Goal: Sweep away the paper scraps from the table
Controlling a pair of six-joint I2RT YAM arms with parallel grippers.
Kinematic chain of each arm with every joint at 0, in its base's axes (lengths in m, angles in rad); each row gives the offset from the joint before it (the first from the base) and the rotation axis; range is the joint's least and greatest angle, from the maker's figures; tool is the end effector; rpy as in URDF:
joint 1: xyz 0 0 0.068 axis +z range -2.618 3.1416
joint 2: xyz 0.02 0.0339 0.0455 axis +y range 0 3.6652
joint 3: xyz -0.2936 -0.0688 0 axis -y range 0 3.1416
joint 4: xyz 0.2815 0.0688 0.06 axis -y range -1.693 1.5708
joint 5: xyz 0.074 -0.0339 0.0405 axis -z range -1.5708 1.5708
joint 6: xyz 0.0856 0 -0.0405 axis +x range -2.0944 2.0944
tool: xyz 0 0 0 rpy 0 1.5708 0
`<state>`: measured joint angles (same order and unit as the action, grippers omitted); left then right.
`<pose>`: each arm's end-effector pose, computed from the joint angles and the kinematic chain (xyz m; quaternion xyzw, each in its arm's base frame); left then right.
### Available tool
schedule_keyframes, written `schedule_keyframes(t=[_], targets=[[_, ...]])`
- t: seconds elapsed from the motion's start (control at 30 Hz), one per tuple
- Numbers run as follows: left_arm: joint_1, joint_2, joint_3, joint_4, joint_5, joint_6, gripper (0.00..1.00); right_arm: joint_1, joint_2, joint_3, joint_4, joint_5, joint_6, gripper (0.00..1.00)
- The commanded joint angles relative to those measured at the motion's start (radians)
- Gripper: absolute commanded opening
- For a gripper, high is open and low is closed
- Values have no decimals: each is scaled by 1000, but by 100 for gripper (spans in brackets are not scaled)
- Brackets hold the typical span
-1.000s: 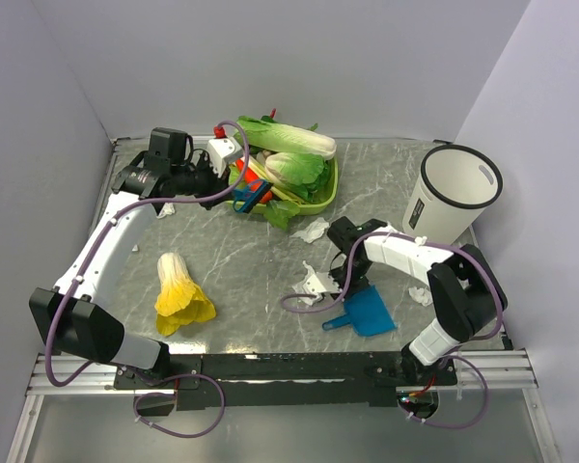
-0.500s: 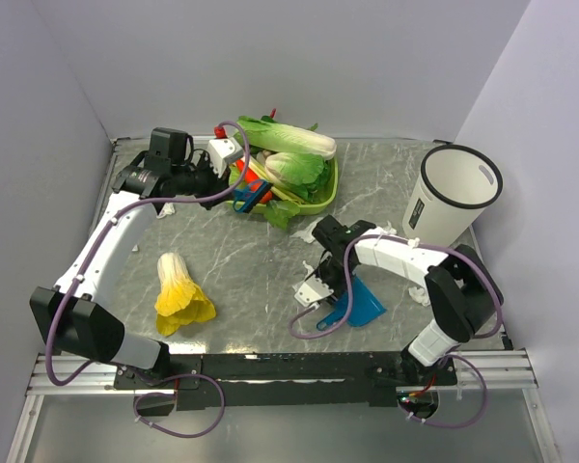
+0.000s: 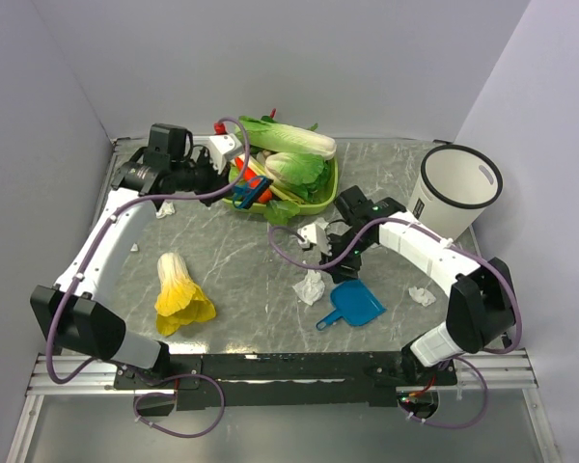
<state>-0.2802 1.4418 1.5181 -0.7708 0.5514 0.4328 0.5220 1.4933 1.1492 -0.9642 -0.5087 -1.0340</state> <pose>0.3443 -0.1458 0.3919 0.4123 0.7762 -0.2147 0.4258 0.2576 0.1962 0.2241 -0.6969 0.6604 0.2092 0.1857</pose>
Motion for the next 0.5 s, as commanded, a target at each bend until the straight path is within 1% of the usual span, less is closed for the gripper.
schedule_keyframes(t=[0.0, 0.03, 0.1, 0.17, 0.2, 0.23, 0.27, 0.33, 0.37, 0.47], targets=[[3, 25, 40, -1, -2, 37, 1, 16, -48, -19, -85, -5, 192, 59], [3, 28, 42, -2, -5, 49, 1, 33, -36, -17, -112, 7, 228, 59], [3, 37, 44, -19, -25, 73, 1, 50, -15, -28, -146, -2, 241, 61], [3, 43, 40, -25, -51, 106, 1, 81, -18, -49, -183, -26, 194, 64], [3, 45, 37, -28, -65, 110, 1, 98, -33, -81, -183, -25, 181, 68], [3, 52, 39, -33, -88, 115, 1, 117, -39, -98, -182, -21, 187, 69], [3, 57, 40, -36, -93, 116, 1, 157, -47, -114, -170, -16, 198, 69], [3, 72, 45, -57, -97, 118, 1, 188, -64, -155, -150, -5, 242, 68], [4, 77, 47, -71, -93, 122, 1, 212, -64, -169, -127, 27, 267, 65], [6, 85, 36, -93, -93, 141, 1, 242, -30, -187, -116, 70, 331, 64]])
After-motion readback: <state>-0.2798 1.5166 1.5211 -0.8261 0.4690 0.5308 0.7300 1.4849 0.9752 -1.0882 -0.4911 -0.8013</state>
